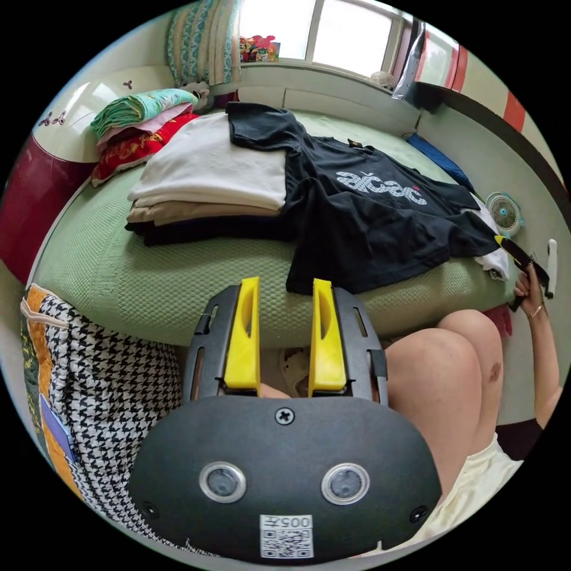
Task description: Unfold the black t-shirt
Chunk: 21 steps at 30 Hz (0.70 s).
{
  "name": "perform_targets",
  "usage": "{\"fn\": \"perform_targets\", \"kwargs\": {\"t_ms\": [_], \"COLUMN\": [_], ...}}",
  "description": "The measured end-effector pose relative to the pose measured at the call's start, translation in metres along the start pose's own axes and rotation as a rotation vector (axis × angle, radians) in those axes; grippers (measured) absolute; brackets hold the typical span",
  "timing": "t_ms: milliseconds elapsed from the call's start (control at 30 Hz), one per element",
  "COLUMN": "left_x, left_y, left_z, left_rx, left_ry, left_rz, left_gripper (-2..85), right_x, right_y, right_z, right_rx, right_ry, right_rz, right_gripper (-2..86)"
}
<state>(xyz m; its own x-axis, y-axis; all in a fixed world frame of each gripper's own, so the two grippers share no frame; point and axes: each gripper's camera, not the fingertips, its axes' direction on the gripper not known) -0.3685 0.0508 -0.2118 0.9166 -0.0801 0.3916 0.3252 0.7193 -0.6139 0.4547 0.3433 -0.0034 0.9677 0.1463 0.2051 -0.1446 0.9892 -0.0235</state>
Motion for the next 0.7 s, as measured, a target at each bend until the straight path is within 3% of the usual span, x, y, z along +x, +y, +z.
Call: {"fn": "perform_targets", "kwargs": {"t_ms": [200, 333, 567, 700], "left_x": [0.010, 0.022, 0.023, 0.017], "left_y": [-0.007, -0.008, 0.006, 0.018], "left_z": [0.011, 0.008, -0.073, -0.124], "left_rx": [-0.029, -0.103, 0.044, 0.098], "left_ry": [0.068, 0.076, 0.125, 0.026], "left_rz": [0.007, 0.035, 0.066, 0.067], "left_gripper": [10.7, 1.6, -0.1, 0.4], "right_x": [-0.002, -0.005, -0.017, -0.017], "right_y": [0.032, 0.043, 0.055, 0.061], "right_z": [-0.042, -0.056, -0.101, -0.135], "right_rx": [0.012, 0.009, 0.053, 0.110], "right_ry": [-0.014, -0.009, -0.035, -0.054], "right_rz": [0.004, 0.007, -0.029, -0.041], "right_gripper": [-1.6, -1.6, -1.6, -1.6]}}
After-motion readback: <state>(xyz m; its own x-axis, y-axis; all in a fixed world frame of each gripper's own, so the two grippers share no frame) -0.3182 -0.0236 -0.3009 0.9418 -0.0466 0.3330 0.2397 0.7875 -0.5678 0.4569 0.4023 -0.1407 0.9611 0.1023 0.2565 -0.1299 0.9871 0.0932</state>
